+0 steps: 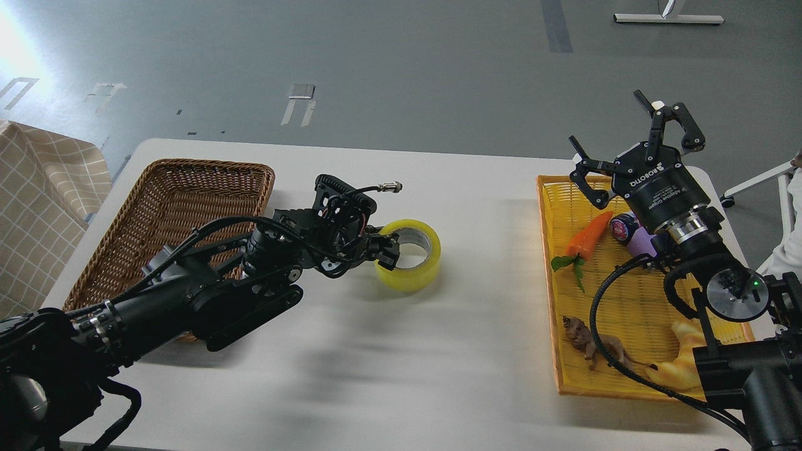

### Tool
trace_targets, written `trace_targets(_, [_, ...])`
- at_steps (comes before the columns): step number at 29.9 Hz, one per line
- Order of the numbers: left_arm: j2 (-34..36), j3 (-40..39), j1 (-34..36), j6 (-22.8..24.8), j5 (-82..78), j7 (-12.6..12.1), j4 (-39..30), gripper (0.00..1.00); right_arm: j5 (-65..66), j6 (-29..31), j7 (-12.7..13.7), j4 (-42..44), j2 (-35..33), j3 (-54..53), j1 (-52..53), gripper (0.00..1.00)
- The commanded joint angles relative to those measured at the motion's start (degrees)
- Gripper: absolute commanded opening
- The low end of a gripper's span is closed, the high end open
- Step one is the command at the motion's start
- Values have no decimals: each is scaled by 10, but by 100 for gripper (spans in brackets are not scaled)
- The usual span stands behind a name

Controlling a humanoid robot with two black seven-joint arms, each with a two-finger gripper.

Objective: Place and transfer tape with both arms
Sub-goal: 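Grip the tape roll's rim with the left gripper, then lift the tape roll and carry it over the wicker basket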

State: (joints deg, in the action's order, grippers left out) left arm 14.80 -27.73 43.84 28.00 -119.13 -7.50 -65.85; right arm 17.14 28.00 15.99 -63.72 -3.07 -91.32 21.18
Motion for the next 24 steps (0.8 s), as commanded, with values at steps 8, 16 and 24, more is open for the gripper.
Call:
trace_targets(8, [30, -1, 68, 0, 56, 9, -23, 0, 0, 0, 0, -1, 0, -1, 0, 99])
trace_targets(16, [84, -2, 103, 0, 86, 34, -23, 0, 0, 0, 0, -1, 0, -1, 0, 99])
trace_targets(24, [163, -1, 117, 0, 114, 67, -22, 0, 0, 0, 0, -1, 1, -1, 1, 99])
